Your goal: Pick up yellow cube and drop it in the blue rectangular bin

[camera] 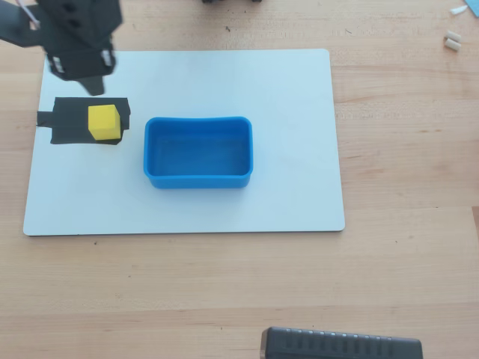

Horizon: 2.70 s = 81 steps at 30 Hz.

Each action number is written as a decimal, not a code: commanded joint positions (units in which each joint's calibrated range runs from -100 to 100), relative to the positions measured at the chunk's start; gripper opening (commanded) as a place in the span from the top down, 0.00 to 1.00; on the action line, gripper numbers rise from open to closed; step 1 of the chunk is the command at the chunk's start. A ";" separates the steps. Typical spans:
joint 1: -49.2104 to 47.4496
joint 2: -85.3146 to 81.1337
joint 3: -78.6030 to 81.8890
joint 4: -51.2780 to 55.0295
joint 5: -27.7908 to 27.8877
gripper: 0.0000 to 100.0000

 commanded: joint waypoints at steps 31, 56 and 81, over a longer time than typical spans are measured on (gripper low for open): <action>0.75 4.99 9.64 -14.60 -1.27 0.69; 0.75 4.80 9.73 -10.64 -5.76 0.87; -17.09 -9.51 -1.18 2.41 -17.34 0.87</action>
